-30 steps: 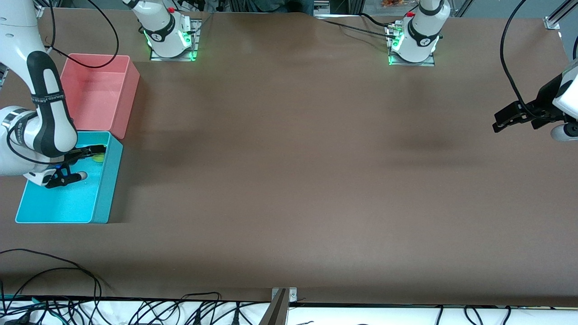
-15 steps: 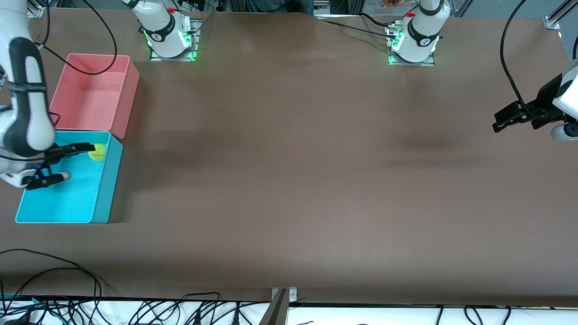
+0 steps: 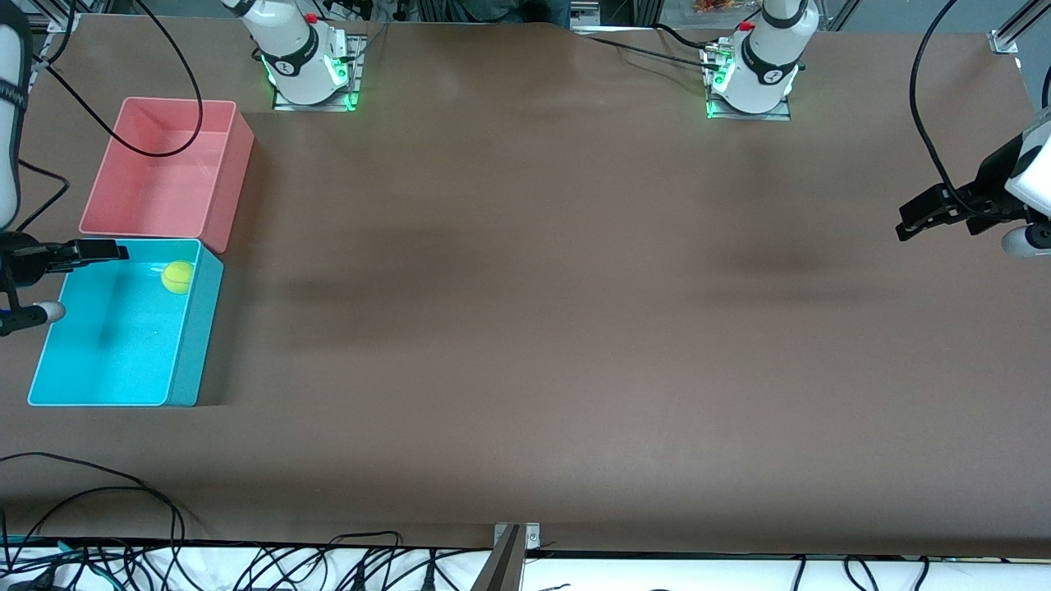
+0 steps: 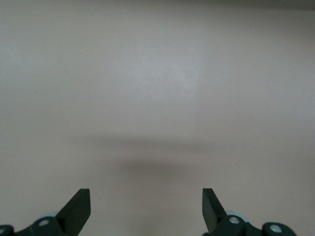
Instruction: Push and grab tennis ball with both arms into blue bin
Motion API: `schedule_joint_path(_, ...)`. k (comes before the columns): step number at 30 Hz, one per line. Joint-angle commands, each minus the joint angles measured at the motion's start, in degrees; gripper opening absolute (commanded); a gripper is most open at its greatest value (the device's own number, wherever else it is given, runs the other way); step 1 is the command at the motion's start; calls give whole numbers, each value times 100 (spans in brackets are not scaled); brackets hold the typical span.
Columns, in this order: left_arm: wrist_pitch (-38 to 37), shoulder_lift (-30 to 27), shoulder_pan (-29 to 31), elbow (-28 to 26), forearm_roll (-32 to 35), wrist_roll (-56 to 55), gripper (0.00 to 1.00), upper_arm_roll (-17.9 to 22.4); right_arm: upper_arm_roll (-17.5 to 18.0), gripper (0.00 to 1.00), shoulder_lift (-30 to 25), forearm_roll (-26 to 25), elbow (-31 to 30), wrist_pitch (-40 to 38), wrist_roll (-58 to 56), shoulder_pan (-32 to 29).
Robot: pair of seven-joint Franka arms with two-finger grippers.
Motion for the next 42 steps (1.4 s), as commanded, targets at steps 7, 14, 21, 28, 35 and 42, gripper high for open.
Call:
schedule_joint_path(7, 66, -67, 1, -63, 132, 100, 100, 4, 87, 100, -864, -155, -16, -147, 936, 355)
schedule_joint_path(14, 57, -68, 10, -37, 123, 100, 100, 13, 104, 100, -1233, -155, -340, 90, 936, 443)
schedule_joint_path(21, 57, -76, 10, -37, 114, 109, 100, 4, 289, 100, -2586, -173, -2228, 1136, 1621, 496)
schedule_joint_path(28, 31, -85, 1, -37, 35, 100, 100, -5, 657, 100, -2913, -164, -2574, 1111, 1745, 207)
schedule_joint_path(35, 22, -85, 1, -37, -52, 100, 100, -5, 869, 100, -3071, -112, -2556, 829, 1789, 21)
schedule_joint_path(42, 22, -85, 10, -37, -88, 100, 100, 13, 720, 100, -3124, -59, -2556, 891, 1868, 161)
